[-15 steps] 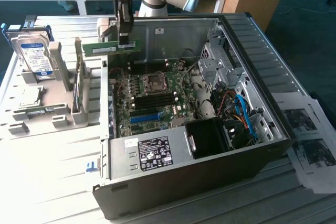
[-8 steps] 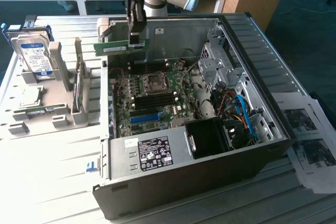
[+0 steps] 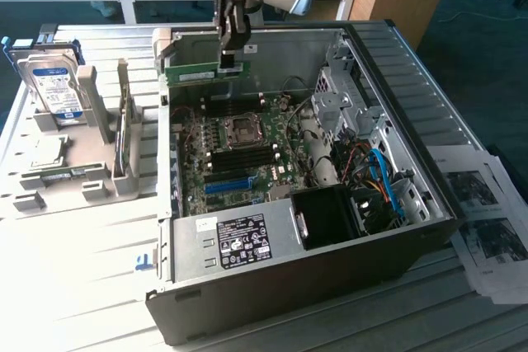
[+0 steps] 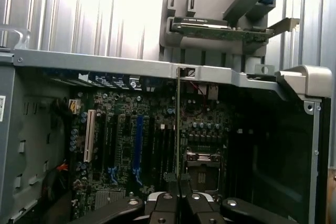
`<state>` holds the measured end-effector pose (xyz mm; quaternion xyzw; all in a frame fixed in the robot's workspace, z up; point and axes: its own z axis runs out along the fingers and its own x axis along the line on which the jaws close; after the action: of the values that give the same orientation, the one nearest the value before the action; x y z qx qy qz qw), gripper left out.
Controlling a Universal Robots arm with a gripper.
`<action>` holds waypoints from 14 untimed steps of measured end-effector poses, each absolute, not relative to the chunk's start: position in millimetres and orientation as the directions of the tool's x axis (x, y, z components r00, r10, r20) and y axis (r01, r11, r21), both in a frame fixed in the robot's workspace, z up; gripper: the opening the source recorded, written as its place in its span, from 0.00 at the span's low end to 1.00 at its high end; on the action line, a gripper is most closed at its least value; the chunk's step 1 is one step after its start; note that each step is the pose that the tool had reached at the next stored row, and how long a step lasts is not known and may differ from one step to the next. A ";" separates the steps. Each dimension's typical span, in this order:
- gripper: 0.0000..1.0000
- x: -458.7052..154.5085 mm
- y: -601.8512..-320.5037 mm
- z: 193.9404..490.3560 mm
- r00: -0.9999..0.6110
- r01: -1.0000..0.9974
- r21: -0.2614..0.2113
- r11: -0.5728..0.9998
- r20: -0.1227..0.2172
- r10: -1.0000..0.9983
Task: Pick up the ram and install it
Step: 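Pick up the ram and move it above insertion slot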
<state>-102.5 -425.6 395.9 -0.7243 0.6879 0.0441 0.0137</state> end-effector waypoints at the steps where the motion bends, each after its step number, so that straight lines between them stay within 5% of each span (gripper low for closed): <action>1: 0.12 -99.8 -425.6 395.9 0.050 -0.998 0.041 -0.053 -0.083 -0.995; 14: 0.12 -73.3 -425.6 395.9 0.050 -0.998 0.041 -0.053 -0.083 -0.995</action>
<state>-73.3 -425.6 395.9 -0.7244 0.6879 0.0441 0.0137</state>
